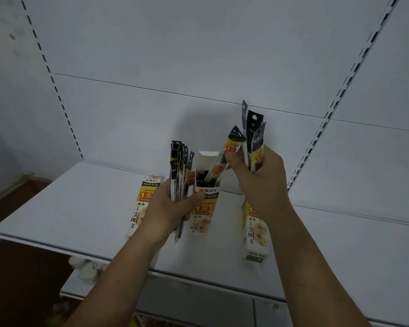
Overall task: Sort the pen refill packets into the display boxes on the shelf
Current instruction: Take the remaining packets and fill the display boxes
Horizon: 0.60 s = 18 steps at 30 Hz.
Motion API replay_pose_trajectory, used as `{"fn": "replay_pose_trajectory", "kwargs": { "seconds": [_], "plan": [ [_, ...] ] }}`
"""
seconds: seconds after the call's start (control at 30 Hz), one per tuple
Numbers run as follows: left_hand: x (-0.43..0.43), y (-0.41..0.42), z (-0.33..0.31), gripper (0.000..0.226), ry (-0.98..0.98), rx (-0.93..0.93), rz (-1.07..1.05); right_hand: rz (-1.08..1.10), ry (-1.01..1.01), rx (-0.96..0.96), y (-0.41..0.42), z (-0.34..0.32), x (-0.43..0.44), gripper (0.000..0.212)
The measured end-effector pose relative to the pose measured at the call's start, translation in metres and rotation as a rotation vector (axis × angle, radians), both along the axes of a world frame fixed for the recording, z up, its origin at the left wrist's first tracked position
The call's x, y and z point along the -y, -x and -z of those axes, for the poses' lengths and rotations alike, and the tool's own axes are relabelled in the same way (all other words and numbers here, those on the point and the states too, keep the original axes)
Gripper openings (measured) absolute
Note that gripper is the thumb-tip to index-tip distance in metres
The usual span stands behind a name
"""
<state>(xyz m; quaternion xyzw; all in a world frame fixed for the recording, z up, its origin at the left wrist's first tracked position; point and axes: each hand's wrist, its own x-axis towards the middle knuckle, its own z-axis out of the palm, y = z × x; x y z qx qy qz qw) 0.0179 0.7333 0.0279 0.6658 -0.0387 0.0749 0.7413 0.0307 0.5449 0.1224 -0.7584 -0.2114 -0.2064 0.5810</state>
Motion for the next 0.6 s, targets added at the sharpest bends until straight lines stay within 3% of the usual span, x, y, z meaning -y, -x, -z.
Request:
{"fn": "replay_pose_trajectory", "kwargs": {
  "seconds": [0.2, 0.4, 0.6],
  "plan": [
    [0.002, 0.000, -0.002, 0.018, -0.008, 0.010, 0.004, -0.022, 0.043, 0.020, -0.003, -0.011, 0.002, 0.006],
    [0.003, 0.000, -0.004, 0.015, -0.010, 0.020, 0.013, -0.031, 0.169, 0.041, -0.003, -0.008, -0.002, 0.028],
    [0.003, 0.001, -0.006, 0.026, -0.004, 0.026, 0.025, -0.007, 0.244, 0.019, -0.007, 0.004, -0.006, 0.012]
  ]
}}
